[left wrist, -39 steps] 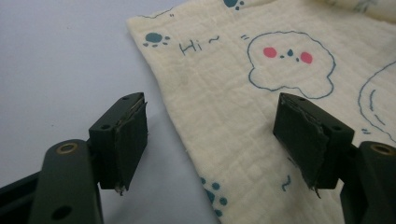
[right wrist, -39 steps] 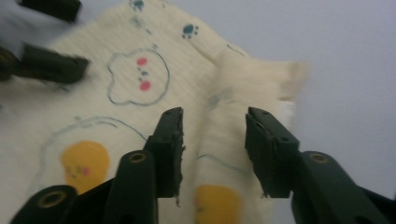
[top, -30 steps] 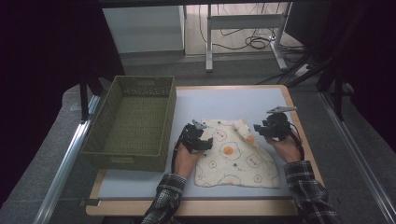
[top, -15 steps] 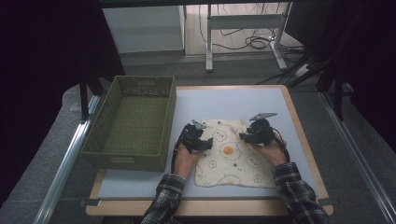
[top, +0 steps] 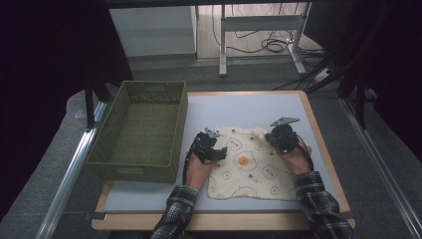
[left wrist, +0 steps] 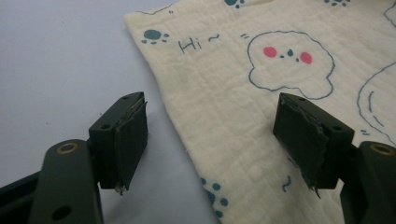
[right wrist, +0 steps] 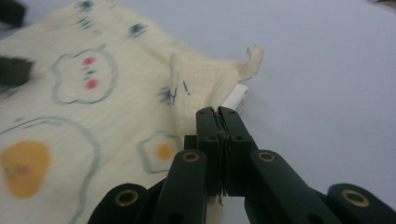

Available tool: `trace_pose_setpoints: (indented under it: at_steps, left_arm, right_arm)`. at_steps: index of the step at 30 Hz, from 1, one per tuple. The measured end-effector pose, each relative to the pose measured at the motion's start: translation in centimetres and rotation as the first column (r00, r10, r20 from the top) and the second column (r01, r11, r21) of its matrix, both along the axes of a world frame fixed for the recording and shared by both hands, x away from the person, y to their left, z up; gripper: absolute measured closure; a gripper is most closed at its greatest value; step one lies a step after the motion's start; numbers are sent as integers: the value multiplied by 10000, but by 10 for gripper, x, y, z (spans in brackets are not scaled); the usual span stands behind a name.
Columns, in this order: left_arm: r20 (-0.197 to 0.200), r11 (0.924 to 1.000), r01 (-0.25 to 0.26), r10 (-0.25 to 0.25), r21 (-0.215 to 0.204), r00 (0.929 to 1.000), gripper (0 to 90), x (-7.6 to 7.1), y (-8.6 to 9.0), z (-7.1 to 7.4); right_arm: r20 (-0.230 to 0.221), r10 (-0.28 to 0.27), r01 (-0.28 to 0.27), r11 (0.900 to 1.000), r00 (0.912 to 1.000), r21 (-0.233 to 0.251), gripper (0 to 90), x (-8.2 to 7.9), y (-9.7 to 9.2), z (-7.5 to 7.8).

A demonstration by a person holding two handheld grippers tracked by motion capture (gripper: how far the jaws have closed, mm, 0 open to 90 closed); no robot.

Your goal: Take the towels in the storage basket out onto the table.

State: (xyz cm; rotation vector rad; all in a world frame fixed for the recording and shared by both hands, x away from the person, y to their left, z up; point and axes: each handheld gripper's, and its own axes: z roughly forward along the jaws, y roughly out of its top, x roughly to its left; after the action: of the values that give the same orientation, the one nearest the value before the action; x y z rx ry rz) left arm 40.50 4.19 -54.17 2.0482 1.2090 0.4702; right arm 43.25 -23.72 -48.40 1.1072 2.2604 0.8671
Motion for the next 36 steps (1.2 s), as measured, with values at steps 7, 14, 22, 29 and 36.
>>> trace_pose_setpoints:
  at_steps: [7,14,22,29,36]
  left_arm:
    - [-11,10000,-48,48,-9,10000,253,0,0,0]
    - [102,9998,56,-58,190,9999,221,2,0,1]
    - [422,9992,-246,232,311,9988,417,14,2,11]
    - [301,9961,-886,887,-50,9956,556,42,9,10]
    - [237,9936,-1000,1013,-531,9946,586,61,13,13]
  right_arm:
    - [209,-2270,2277,9730,9737,-374,691,21,-52,-6]
    - [209,-2328,2325,9725,9723,140,609,10,-76,0]
    - [-468,-1976,2015,9738,9792,1054,609,16,-82,-1]
    - [-807,-1884,1995,9660,9788,1645,636,33,-85,-13]
    - [-744,-2111,2212,9590,9746,1770,684,52,-87,-12]
